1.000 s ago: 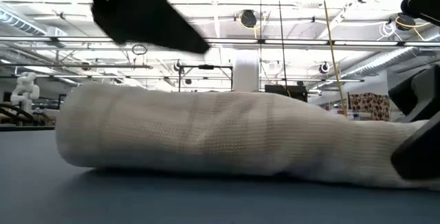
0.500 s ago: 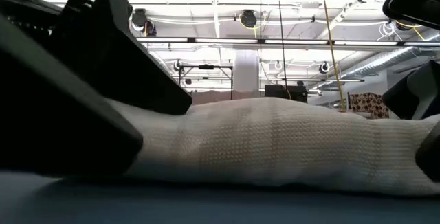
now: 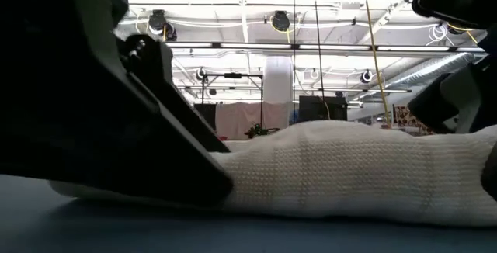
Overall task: Roll towel into tight, uniform cylinder
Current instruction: Roll the white towel
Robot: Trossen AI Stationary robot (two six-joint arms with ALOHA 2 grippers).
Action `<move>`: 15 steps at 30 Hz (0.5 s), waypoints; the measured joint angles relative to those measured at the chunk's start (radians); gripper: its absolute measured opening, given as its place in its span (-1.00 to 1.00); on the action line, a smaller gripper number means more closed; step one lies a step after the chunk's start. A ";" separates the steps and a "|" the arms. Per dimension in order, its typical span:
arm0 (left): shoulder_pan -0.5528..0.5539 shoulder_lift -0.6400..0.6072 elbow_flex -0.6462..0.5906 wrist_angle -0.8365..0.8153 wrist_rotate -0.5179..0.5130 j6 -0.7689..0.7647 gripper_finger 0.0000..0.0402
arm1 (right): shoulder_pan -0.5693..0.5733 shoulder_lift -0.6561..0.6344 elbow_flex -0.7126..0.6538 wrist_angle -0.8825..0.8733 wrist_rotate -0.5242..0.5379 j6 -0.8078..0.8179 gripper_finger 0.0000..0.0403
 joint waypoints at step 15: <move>0.070 -0.028 0.003 -0.083 0.197 -0.337 -0.88 | 0.054 -0.066 -0.001 -0.067 0.020 -0.275 -0.11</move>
